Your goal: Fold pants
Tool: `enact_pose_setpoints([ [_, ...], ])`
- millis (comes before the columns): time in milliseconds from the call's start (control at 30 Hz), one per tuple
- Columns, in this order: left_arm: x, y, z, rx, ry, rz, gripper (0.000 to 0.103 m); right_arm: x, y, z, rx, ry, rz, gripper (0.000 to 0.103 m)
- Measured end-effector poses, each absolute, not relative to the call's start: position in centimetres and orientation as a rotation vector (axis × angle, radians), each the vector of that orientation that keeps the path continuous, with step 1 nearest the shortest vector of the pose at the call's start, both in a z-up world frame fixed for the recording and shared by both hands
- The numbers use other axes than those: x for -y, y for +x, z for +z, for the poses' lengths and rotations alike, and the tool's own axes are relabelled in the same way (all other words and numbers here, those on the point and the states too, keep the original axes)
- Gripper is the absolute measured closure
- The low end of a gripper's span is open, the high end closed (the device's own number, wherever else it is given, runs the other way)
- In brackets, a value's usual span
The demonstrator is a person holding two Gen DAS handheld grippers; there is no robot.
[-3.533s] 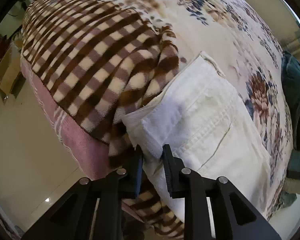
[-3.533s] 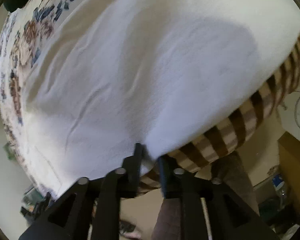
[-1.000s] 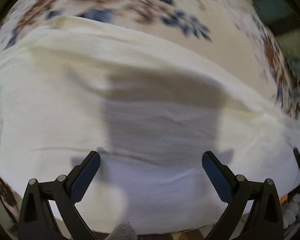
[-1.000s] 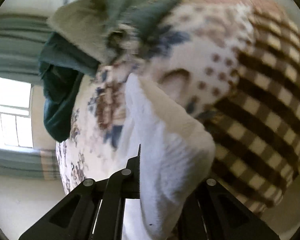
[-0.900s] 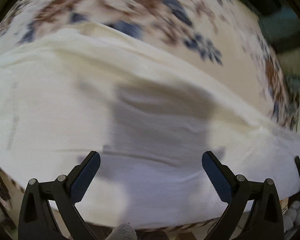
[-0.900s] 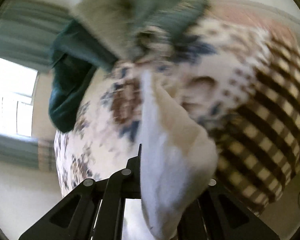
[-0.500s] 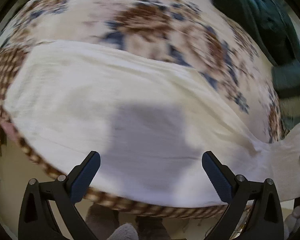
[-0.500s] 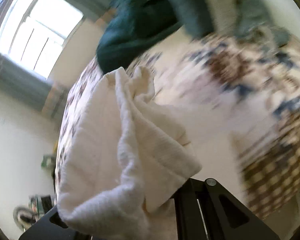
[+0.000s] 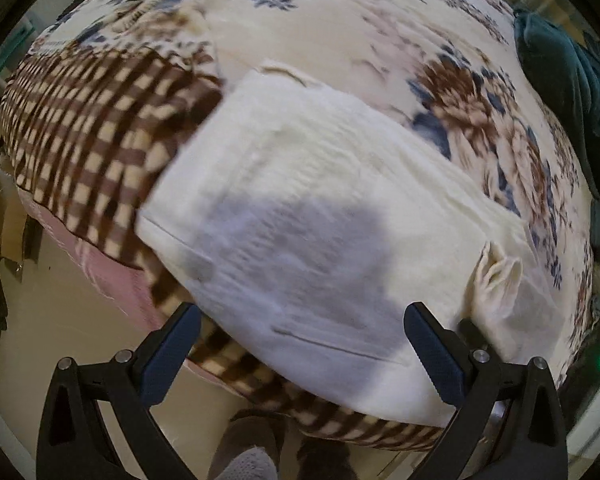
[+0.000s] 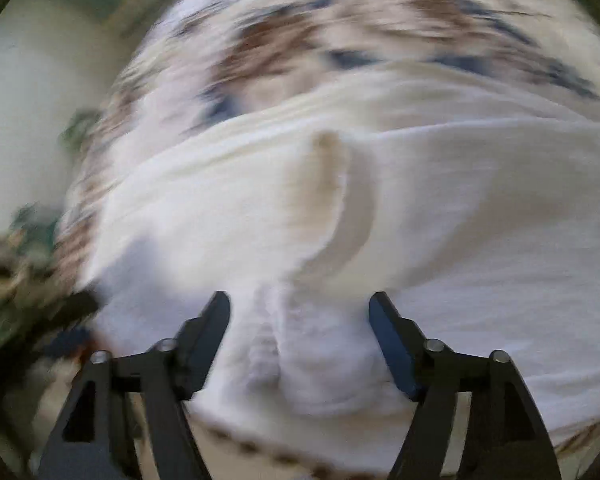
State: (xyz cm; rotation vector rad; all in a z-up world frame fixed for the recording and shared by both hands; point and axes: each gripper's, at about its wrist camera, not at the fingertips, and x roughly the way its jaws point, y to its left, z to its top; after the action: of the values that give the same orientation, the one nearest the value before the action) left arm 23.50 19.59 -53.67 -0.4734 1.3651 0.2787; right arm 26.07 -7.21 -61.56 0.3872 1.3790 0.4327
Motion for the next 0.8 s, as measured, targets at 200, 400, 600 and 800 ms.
enact_pose_setpoints([
  [200, -17.2, 25.8, -51.8, -1.316, -0.432, 0.201, 0.000, 17.9, 24.1, -59.2, -1.401, 0.551, 0.178, 0.028],
  [400, -9.3, 28.8, -54.2, -1.371, -0.331, 0.041, 0.000, 30.3, 22.7, -61.0, -1.426, 0.673, -0.145, 0.033],
  [600, -3.8, 31.3, -58.0, -1.386, -0.205, 0.037, 0.008, 32.7, 23.2, -62.3, -1.447, 0.643, -0.161, 0.036],
  [800, -7.1, 31.9, -58.5, -1.356, -0.342, 0.039, 0.069, 31.5, 22.8, -62.0, -1.445, 0.667, -0.159, 0.036],
])
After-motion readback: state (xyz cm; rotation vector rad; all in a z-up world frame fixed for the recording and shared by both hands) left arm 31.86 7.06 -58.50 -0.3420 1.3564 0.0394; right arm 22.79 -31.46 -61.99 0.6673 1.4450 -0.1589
